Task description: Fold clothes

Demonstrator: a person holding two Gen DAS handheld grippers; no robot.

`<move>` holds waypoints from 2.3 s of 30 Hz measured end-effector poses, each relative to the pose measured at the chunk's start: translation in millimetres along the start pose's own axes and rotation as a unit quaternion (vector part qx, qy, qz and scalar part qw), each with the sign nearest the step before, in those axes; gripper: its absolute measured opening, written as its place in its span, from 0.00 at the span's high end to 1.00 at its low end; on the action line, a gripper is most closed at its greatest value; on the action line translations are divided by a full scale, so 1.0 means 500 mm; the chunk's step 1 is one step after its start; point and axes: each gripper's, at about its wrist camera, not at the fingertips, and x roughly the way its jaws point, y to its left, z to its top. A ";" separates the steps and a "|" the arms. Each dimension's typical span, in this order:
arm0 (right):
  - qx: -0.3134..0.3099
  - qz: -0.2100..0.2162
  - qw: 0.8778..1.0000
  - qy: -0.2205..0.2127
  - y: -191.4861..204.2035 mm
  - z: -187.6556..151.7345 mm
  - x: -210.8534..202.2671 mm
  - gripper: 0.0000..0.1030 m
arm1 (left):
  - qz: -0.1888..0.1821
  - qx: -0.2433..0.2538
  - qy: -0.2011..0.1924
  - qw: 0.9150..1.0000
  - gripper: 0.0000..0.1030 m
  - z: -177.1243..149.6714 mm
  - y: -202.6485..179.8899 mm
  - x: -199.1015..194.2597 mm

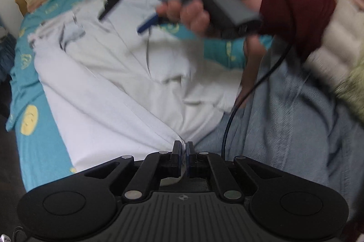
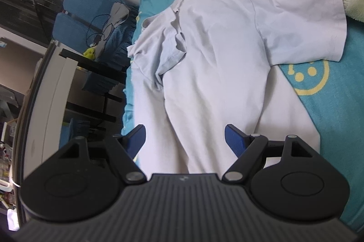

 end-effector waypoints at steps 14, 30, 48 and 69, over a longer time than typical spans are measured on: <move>-0.075 -0.025 0.994 -0.072 0.046 0.010 -0.043 0.23 | 0.064 -0.147 -0.130 0.979 0.34 0.078 0.188 -0.067; -0.171 -0.103 0.964 -0.175 0.089 -0.022 -0.062 0.24 | 0.162 -0.272 -0.224 0.922 0.00 0.096 0.345 0.011; -0.190 -0.120 0.957 -0.185 0.099 -0.034 -0.080 0.24 | 0.186 -0.272 -0.239 0.914 0.00 0.075 0.313 0.007; -0.104 -0.152 0.951 -0.250 -0.054 0.200 -0.246 0.24 | 0.185 -0.291 -0.251 0.904 0.00 0.073 0.318 0.002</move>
